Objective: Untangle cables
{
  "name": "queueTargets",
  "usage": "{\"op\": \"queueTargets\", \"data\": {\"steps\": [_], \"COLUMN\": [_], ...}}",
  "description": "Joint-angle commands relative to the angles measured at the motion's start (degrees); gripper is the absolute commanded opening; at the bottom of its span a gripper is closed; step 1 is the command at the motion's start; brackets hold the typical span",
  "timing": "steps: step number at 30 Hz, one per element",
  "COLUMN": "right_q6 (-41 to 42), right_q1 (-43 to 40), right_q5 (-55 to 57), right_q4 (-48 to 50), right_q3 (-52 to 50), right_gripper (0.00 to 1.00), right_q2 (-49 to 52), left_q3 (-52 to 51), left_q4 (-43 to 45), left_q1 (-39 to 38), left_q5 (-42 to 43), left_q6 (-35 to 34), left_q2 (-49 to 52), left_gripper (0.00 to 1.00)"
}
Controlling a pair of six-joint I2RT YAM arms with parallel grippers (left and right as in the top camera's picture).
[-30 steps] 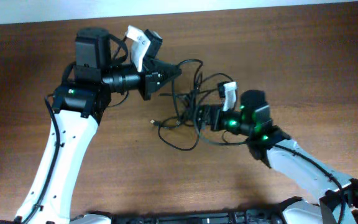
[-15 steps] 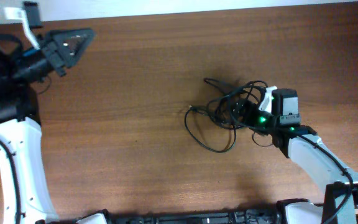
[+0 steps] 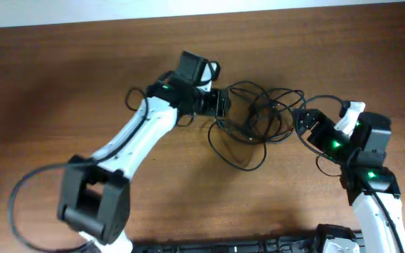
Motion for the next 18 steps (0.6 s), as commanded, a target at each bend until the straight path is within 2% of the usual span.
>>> {"op": "queueTargets", "data": {"steps": [1, 2, 5, 6, 8, 9, 10, 11, 12, 13, 14, 15, 16, 18], "right_q6": [-4.7, -4.7, -2.0, 2.2, 11.5, 14.5, 14.7, 15.0, 14.9, 14.9, 14.9, 14.9, 14.9, 14.6], "right_q1": [-0.8, -0.8, 1.2, 3.3, 7.6, 10.9, 12.6, 13.1, 12.9, 11.8, 9.9, 6.6, 4.2, -2.0], "right_q5": [-0.3, -1.5, -11.4, -11.5, -10.8, -10.6, -11.1, -12.1, -13.9, -15.5, -17.4, -20.5, -22.3, -24.0], "right_q4": [-1.7, -1.2, 3.9, 9.7, 25.9, 35.3, 40.7, 43.6, 45.6, 45.6, 45.1, 43.5, 41.2, 35.5], "right_q3": [0.0, 0.0, 0.0, 0.0, 0.0, 0.0, 0.0, 0.0, 0.6, 2.1, 3.7, 6.5, 8.6, 12.3], "right_gripper": [0.99, 0.99, 0.89, 0.87, 0.78, 0.66, 0.23, 0.04, 0.04, 0.04, 0.04, 0.04, 0.04, 0.04], "right_q2": [-0.6, -0.1, 7.0, 10.8, 18.9, 25.0, 28.0, 28.5, 27.5, 25.2, 22.3, 17.8, 15.2, 10.3], "left_q3": [0.0, 0.0, 0.0, 0.0, 0.0, 0.0, 0.0, 0.0, 0.0, 0.0, 0.0, 0.0, 0.0, 0.0], "left_q4": [0.9, 1.7, 6.4, 7.6, 7.9, 7.9, 7.9, 7.9, 7.8, 7.2, 5.6, 1.4, -2.2, -7.6], "left_q1": [-3.9, -4.9, -8.1, -8.3, -8.3, -8.4, -8.5, -8.5, -8.5, -8.5, -8.4, -7.5, -6.1, -0.4], "left_q5": [4.6, 3.1, -6.3, -6.8, -6.8, -6.8, -6.8, -6.8, -6.8, -8.0, -12.7, -23.2, -29.7, -32.9], "left_q6": [-0.6, -0.6, -0.6, -0.6, -0.6, -0.6, -0.6, -0.6, -0.6, -0.6, -0.6, -2.6, -5.7, -7.1], "left_q2": [4.7, 5.0, 7.3, 9.2, 12.6, 13.7, 13.7, 13.7, 13.7, 13.7, 13.7, 13.7, 13.7, 13.7], "left_gripper": [0.76, 0.8, 0.86, 0.84, 0.63, 0.55, 0.44, 0.38, 0.25, 0.0, 0.0, 0.0, 0.0, 0.0]}}
